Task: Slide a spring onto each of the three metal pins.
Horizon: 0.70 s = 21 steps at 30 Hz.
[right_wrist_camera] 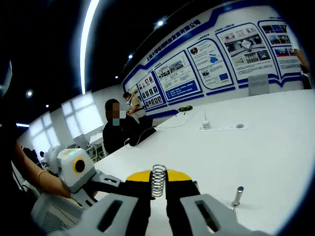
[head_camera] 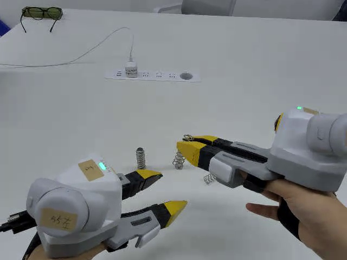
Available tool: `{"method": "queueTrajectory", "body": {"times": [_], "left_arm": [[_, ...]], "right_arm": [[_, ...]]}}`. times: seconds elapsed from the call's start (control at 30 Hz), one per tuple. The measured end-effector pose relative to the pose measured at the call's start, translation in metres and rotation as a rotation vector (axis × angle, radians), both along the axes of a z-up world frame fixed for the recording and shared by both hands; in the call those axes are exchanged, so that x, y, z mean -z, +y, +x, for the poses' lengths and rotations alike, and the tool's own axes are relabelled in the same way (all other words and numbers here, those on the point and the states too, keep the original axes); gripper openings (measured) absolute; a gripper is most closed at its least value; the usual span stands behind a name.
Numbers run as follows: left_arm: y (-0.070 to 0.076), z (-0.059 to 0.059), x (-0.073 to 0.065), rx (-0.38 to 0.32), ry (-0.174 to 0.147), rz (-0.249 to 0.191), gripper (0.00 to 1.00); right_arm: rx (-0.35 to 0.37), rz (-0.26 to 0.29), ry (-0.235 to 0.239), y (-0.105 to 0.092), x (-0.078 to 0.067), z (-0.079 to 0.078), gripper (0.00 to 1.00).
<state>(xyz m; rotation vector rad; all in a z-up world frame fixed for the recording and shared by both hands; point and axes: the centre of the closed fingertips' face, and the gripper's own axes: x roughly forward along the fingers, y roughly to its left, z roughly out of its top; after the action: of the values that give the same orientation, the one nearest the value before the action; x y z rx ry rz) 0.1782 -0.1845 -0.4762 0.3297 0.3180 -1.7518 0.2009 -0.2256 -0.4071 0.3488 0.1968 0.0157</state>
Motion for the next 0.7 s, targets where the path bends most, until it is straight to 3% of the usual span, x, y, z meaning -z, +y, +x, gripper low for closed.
{"method": "queueTrajectory", "body": {"times": [0.23, 0.43, 0.7], "left_arm": [[0.000, -0.001, 0.002, -0.007, 0.007, 0.005, 0.46], [0.000, 0.000, 0.003, -0.014, 0.015, 0.006, 0.52], [0.001, 0.002, 0.005, -0.023, 0.020, 0.011, 0.58]], "right_arm": [[0.050, -0.028, -0.001, -0.018, 0.004, 0.009, 0.11], [0.068, -0.127, 0.034, -0.029, 0.013, 0.018, 0.11], [0.082, -0.176, 0.062, -0.041, 0.024, 0.026, 0.11]]}}
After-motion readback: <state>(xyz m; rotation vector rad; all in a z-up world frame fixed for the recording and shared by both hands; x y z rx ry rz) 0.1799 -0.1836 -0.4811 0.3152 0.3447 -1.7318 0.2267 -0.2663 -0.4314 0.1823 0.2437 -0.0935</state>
